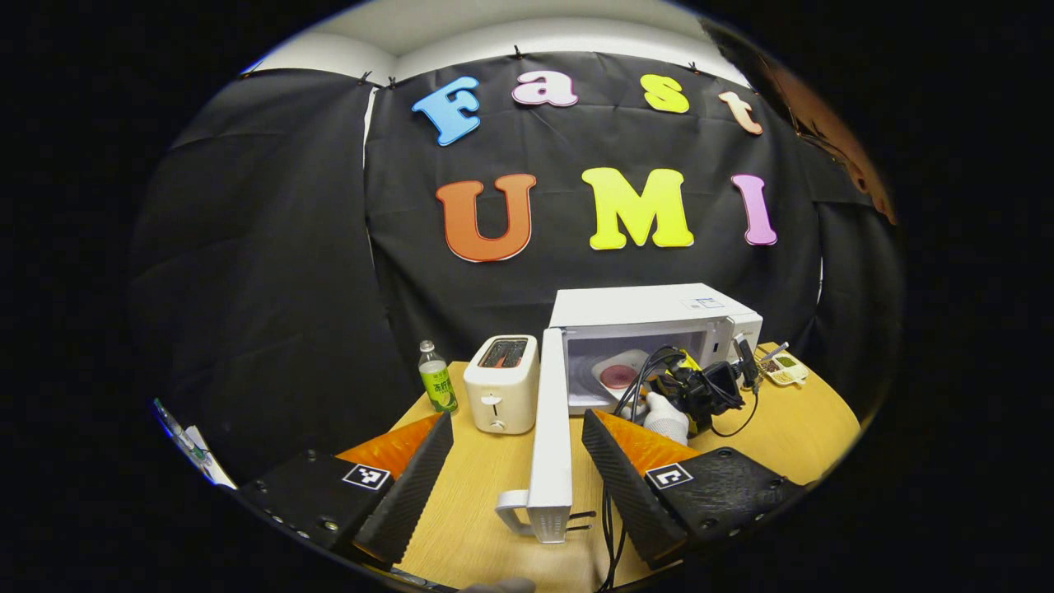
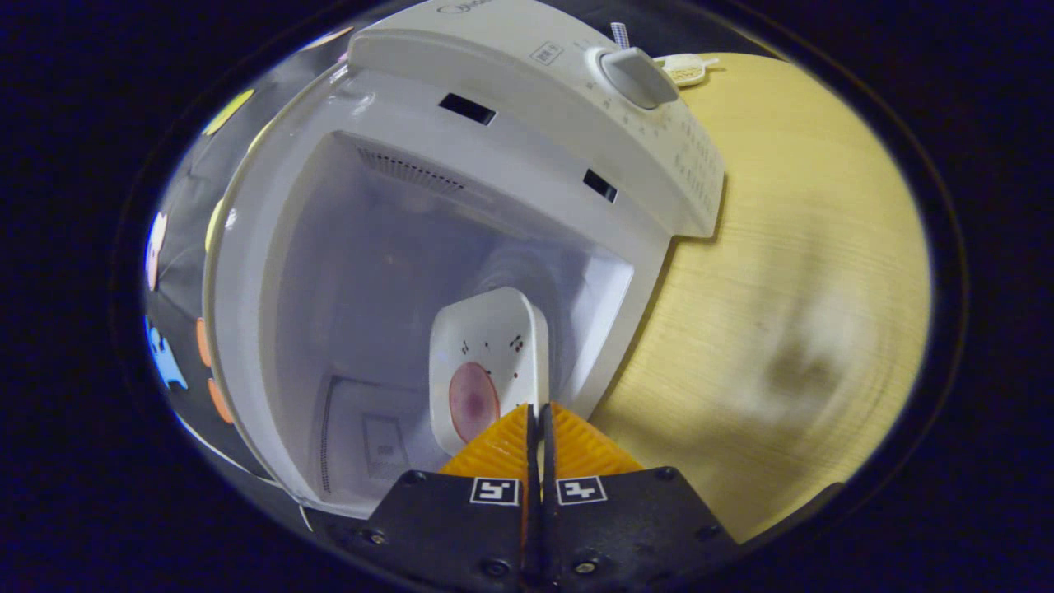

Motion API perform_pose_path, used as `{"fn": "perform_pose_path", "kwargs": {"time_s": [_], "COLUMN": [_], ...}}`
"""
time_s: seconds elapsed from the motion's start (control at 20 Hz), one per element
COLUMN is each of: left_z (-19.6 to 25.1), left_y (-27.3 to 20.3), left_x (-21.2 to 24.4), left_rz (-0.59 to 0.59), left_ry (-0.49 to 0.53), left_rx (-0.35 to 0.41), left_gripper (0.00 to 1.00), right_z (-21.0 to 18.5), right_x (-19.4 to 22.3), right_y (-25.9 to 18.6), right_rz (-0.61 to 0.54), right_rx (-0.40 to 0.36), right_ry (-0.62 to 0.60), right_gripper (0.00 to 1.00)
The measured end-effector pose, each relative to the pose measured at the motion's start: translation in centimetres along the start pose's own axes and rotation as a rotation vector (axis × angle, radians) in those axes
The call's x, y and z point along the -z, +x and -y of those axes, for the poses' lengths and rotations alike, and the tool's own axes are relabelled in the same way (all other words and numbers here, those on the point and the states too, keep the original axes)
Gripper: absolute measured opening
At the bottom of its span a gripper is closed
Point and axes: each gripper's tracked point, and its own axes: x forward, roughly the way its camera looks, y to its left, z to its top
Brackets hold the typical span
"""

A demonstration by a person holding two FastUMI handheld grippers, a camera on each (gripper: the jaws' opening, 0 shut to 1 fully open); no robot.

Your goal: Open the microwave oven with the left hand, put the food in, and close the microwave oven.

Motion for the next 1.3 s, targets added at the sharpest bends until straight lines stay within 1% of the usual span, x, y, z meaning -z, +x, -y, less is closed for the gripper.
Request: {"fn": "perform_pose_path", "kwargs": {"time_s": [0.05, 0.1, 0.15, 0.2, 0.25, 0.3, 0.35, 0.4, 0.45, 0.5, 0.55, 0.65, 0.7, 0.75, 0.8, 0.9, 0.95, 1.05, 1.2, 1.3], "left_z": [0.0, 0.1, 0.3, 0.3, 0.4, 0.5, 0.7, 0.9, 0.9, 0.7, 0.7, 0.6, 0.0, -0.2, -0.6, -1.9, -2.7, -4.3, -6.9, -8.7], "left_y": [0.0, 0.0, 0.0, 0.0, 0.1, -0.2, -0.1, 0.0, 0.0, 0.1, 0.2, 0.4, 0.6, 0.9, 0.9, 1.6, 2.0, 2.6, 3.3, 3.7], "left_x": [0.2, 0.4, 0.4, 0.5, 0.8, 0.8, 0.5, 0.0, -0.5, -1.2, -2.1, -3.3, -3.8, -4.1, -4.6, -5.1, -5.0, -4.0, -1.9, 0.4], "left_rz": [-0.006, -0.006, -0.008, -0.012, -0.017, -0.017, -0.017, -0.013, -0.003, 0.014, 0.039, 0.068, 0.079, 0.092, 0.104, 0.122, 0.121, 0.098, 0.075, 0.048], "left_ry": [-0.005, -0.010, -0.013, -0.008, -0.004, 0.001, 0.000, 0.002, 0.013, 0.026, 0.033, 0.051, 0.053, 0.048, 0.045, 0.054, 0.051, 0.025, 0.029, 0.025], "left_rx": [-0.003, -0.006, -0.003, -0.008, -0.009, -0.011, -0.011, -0.005, -0.005, -0.010, -0.008, 0.001, -0.012, -0.003, 0.000, -0.011, -0.022, -0.042, -0.074, -0.104], "left_gripper": [0.96, 0.96, 0.97, 0.96, 0.97, 0.97, 0.96, 0.96, 0.96, 0.97, 0.97, 0.96, 0.96, 0.96, 0.96, 0.96, 0.96, 0.96, 0.97, 0.94], "right_z": [-0.7, -1.4, -2.0, -2.2, -2.2, -2.1, -2.3, -1.8, -1.6, -1.3, -1.4, -1.8, -1.8, -1.7, -2.1, -2.8, -2.8, -3.7, -4.0, -4.6], "right_x": [-0.3, -0.5, -0.2, -0.1, -0.4, -0.7, -1.1, -1.2, -1.9, -2.6, -3.6, -5.2, -6.4, -7.4, -8.9, -12.8, -14.4, -17.2, -21.2, -22.7], "right_y": [0.6, 1.1, 1.1, 0.5, -0.1, -1.0, -2.2, -3.5, -5.1, -6.4, -8.0, -11.2, -12.6, -14.5, -16.5, -20.7, -22.9, -27.1, -31.8, -34.9], "right_rz": [0.023, 0.031, 0.022, 0.015, 0.035, 0.042, 0.060, 0.054, 0.071, 0.084, 0.101, 0.104, 0.097, 0.088, 0.097, 0.168, 0.179, 0.212, 0.237, 0.262], "right_rx": [-0.033, -0.056, -0.092, -0.105, -0.116, -0.124, -0.143, -0.142, -0.151, -0.148, -0.159, -0.187, -0.184, -0.188, -0.210, -0.226, -0.219, -0.228, -0.194, -0.186], "right_ry": [-0.008, -0.020, -0.055, -0.113, -0.166, -0.204, -0.245, -0.283, -0.305, -0.332, -0.376, -0.523, -0.607, -0.703, -0.787, -0.924, -0.957, -0.933, -0.980, -1.003], "right_gripper": [0.05, 0.08, 0.17, 0.29, 0.39, 0.43, 0.57, 0.63, 0.75, 0.93, 0.99, 1.00, 0.99, 1.00, 1.00, 1.00, 1.00, 1.00, 1.00, 1.00]}}
